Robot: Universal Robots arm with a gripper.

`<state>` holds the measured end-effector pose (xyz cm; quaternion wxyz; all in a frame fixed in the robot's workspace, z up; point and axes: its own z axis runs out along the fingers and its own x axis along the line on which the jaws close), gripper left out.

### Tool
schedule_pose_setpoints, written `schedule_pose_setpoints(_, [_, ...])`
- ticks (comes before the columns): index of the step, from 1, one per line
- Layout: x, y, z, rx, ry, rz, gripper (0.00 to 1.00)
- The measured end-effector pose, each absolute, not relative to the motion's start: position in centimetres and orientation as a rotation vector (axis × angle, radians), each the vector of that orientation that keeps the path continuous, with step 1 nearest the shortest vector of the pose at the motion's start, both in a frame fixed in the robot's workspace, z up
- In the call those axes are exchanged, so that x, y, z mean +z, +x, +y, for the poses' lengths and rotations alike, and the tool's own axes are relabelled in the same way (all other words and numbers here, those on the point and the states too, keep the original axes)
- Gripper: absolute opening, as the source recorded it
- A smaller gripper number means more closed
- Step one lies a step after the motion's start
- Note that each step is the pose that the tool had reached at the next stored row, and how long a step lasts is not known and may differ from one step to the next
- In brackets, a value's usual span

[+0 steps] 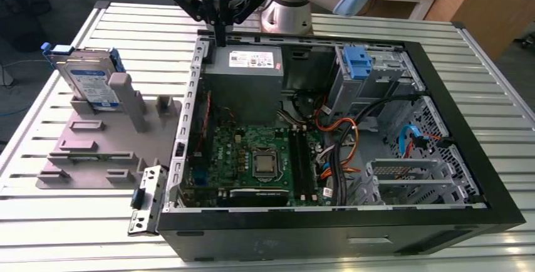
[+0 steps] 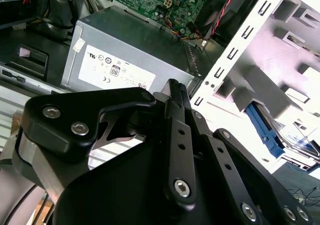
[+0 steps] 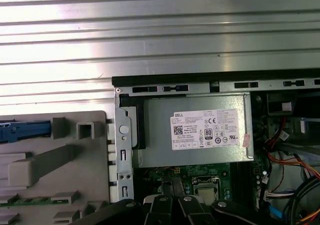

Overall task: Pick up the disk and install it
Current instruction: 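Reach for the disk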

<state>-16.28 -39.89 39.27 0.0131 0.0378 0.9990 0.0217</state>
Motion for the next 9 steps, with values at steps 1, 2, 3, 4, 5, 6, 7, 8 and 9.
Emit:
schedule_pose_setpoints(1, [39.26, -16.28, -39.89, 0.068, 0.118, 3.112, 0.11])
schedule_pose_setpoints(2, [39.27, -16.28, -39.89, 0.068, 0.118, 3.113, 0.11])
schedule_pose_setpoints(3, [39.26, -16.28, -39.89, 0.068, 0.118, 3.112, 0.11])
schedule_pose_setpoints(4, [39.26, -16.29, -39.89, 0.068, 0.118, 3.112, 0.11])
schedule_pose_setpoints(5, [39.27, -16.29, -39.89, 0.068, 0.118, 3.113, 0.11])
schedule_pose_setpoints(6, [39.27, -16.29, -39.89, 0.068, 0.118, 3.112, 0.11])
schedule_pose_setpoints(7, [39.27, -16.32, -39.89, 0.068, 0.118, 3.112, 0.11])
schedule_pose_setpoints(8, [39.26, -16.37, -39.89, 0.068, 0.118, 3.112, 0.11])
schedule_pose_setpoints(9, [39.26, -16.43, -39.90, 0.068, 0.118, 3.112, 0.11])
